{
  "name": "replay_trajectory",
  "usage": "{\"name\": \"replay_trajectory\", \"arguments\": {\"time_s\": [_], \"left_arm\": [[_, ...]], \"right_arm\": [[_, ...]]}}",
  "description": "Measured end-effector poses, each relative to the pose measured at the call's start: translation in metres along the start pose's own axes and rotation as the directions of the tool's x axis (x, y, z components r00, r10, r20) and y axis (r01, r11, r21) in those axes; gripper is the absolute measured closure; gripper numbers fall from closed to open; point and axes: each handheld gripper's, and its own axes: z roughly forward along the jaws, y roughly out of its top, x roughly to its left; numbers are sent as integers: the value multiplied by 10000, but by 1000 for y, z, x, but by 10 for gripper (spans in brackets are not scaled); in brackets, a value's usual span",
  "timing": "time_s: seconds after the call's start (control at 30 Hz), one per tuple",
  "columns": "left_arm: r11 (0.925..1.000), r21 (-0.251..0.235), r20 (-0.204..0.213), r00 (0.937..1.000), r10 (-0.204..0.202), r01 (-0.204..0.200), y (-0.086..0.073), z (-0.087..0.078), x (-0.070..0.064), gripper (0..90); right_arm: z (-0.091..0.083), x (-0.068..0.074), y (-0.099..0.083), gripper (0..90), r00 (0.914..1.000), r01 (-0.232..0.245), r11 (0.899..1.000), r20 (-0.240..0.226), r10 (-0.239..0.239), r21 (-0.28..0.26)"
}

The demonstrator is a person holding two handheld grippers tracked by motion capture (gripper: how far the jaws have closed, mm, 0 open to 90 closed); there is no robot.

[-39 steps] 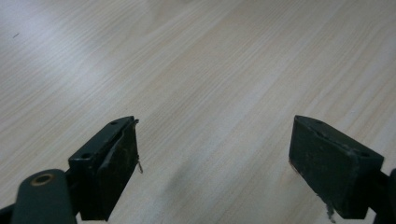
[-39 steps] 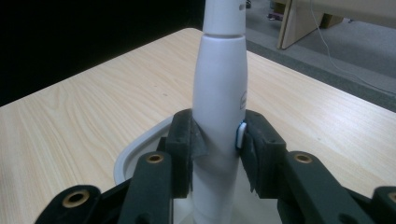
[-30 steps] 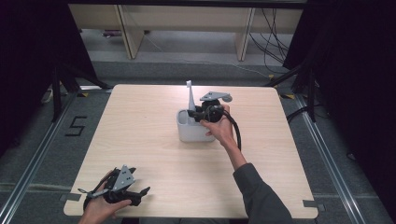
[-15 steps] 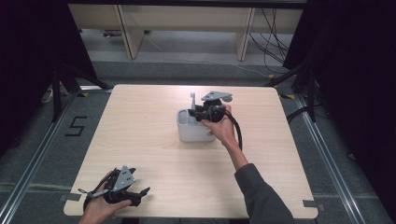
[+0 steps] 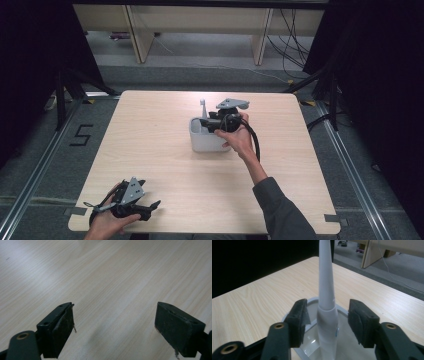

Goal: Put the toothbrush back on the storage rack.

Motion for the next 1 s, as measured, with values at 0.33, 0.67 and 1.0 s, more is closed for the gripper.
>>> {"name": "replay_trajectory", "arguments": {"time_s": [0.33, 0.67, 1.0], "left_arm": [[10000, 70, -27, 10000, -41, 41, -1, 0, 0, 152], [9998, 167, -6, 9999, 109, -109, 0, 0, 1, 152], [10000, -12, 8, 10000, -8, 8, 0, 0, 0, 152]], "right_arm": [[-14, 5, 3, 417, 9999, 10, 9999, 119, -8, -144], [-26, 11, 2, 367, 9997, -32, 9999, 229, 35, -164], [-40, 12, -5, 348, 9990, 233, 9996, 374, -227, -148]]}}
